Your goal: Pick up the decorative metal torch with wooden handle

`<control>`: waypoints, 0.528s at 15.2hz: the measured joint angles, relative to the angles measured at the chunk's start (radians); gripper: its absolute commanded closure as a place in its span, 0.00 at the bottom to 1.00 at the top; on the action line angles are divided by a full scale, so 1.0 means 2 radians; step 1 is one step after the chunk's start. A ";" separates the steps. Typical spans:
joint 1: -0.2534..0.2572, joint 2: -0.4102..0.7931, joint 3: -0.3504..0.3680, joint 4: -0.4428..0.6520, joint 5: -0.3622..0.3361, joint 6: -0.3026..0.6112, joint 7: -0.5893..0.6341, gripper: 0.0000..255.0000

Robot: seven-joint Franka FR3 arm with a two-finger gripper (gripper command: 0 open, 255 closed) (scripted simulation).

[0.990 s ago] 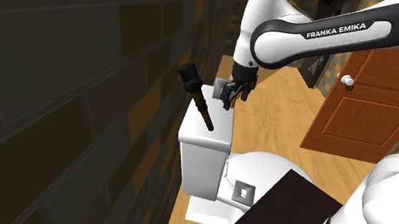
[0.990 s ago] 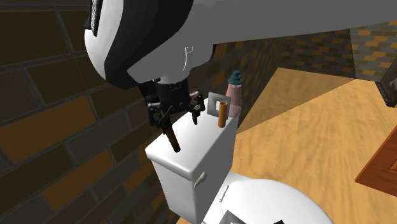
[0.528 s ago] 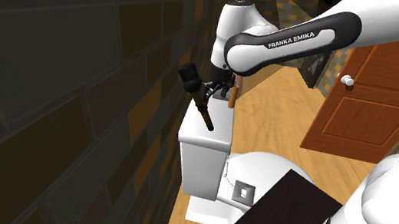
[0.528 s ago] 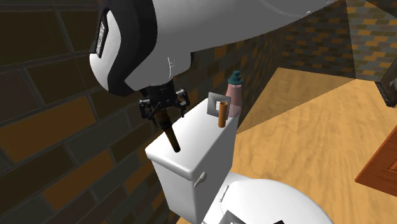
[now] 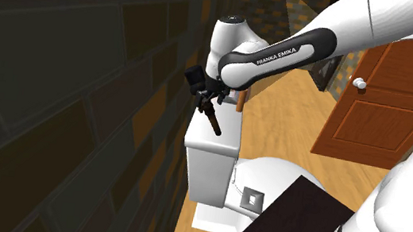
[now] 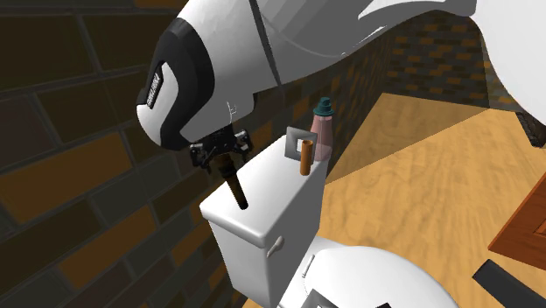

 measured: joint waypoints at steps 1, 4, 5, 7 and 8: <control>0.000 0.003 0.000 -0.004 -0.002 0.007 0.003 0.00; 0.000 0.009 0.000 -0.011 -0.007 0.019 0.008 1.00; 0.000 0.009 0.000 -0.011 -0.007 0.020 0.009 1.00; 0.000 0.010 0.000 -0.012 -0.008 0.021 0.009 1.00; 0.000 0.010 0.000 -0.012 -0.008 0.021 0.009 1.00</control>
